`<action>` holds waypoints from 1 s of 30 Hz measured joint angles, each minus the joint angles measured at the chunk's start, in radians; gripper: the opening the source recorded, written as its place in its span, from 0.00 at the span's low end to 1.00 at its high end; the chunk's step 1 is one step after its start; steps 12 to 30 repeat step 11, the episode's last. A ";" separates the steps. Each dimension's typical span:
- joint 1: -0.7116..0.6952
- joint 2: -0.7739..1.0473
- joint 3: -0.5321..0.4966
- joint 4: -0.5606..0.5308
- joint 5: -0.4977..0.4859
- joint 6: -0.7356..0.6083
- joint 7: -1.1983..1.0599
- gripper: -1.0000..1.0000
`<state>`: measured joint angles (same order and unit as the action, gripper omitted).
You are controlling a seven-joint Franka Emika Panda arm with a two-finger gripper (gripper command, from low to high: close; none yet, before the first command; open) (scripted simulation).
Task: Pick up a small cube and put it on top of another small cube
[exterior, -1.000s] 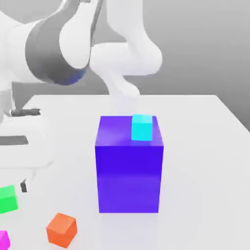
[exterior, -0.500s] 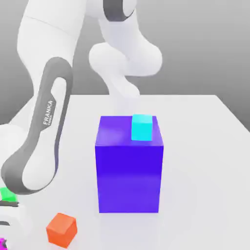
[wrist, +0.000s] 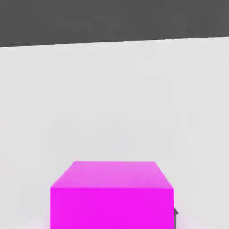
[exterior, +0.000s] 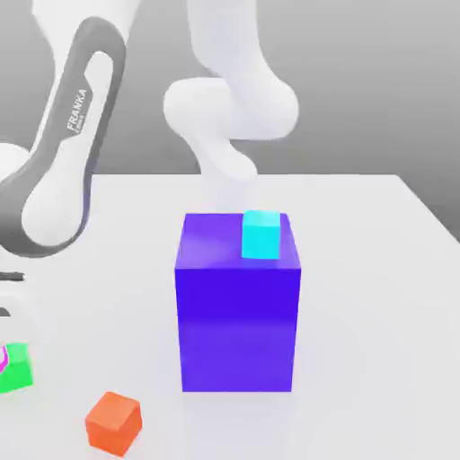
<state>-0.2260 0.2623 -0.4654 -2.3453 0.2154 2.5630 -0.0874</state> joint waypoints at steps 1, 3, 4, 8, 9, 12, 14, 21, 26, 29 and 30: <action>-0.006 -0.033 -0.013 -0.033 -0.021 0.006 -0.025 0.00; -0.019 -0.068 -0.024 -0.084 -0.039 0.029 -0.073 0.00; -0.030 -0.049 -0.014 -0.090 -0.018 0.052 -0.098 0.00; -0.093 0.066 0.066 -0.086 0.095 0.153 -0.189 1.00; -0.093 0.066 0.066 -0.086 0.095 0.153 -0.189 1.00; -0.093 0.066 0.066 -0.086 0.095 0.153 -0.189 1.00; -0.093 0.066 0.066 -0.086 0.095 0.153 -0.189 1.00; -0.093 0.066 0.066 -0.086 0.095 0.153 -0.189 1.00; -0.093 0.066 0.066 -0.086 0.095 0.153 -0.189 1.00; -0.093 0.066 0.066 -0.086 0.095 0.153 -0.189 1.00; -0.093 0.066 0.066 -0.086 0.095 0.153 -0.189 1.00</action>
